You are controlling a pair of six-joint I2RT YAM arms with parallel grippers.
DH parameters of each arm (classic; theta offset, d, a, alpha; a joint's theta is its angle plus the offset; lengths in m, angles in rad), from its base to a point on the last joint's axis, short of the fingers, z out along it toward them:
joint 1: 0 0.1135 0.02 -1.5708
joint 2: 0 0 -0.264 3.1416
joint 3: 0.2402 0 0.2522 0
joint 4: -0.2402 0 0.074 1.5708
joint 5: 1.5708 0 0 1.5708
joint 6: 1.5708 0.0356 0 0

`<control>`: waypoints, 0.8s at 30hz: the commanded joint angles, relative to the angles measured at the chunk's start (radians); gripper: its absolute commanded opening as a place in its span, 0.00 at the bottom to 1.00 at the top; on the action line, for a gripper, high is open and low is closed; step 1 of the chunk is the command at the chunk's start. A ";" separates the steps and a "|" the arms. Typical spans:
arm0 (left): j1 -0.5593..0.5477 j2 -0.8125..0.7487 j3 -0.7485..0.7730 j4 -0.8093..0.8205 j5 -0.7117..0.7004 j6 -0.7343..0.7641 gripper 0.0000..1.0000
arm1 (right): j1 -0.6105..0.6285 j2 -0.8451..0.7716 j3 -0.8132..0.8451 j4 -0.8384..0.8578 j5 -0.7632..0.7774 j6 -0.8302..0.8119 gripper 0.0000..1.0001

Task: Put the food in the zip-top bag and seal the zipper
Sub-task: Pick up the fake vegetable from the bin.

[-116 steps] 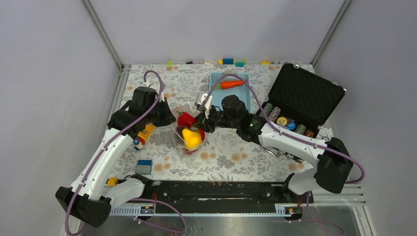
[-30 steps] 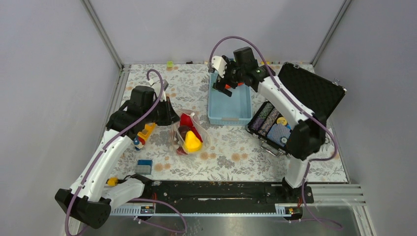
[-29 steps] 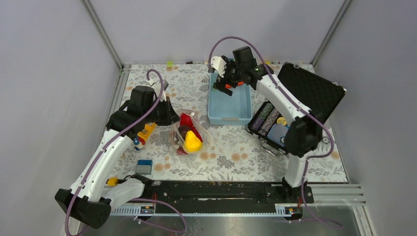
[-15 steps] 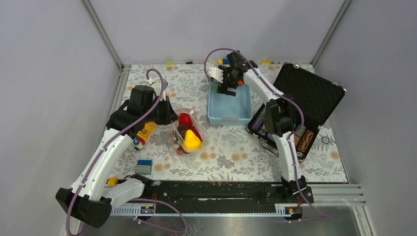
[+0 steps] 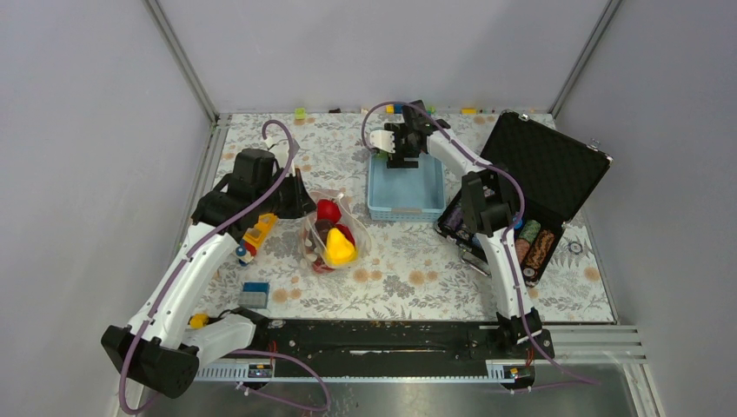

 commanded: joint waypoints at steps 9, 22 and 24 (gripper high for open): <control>0.006 0.006 0.004 0.043 -0.018 0.013 0.00 | 0.003 0.020 -0.050 0.055 0.006 -0.124 0.78; 0.007 -0.002 -0.005 0.039 -0.023 0.010 0.00 | 0.013 0.010 -0.090 0.079 0.012 -0.125 0.32; 0.007 -0.004 -0.004 0.038 -0.020 0.010 0.00 | 0.016 0.006 -0.098 0.077 0.014 -0.128 0.30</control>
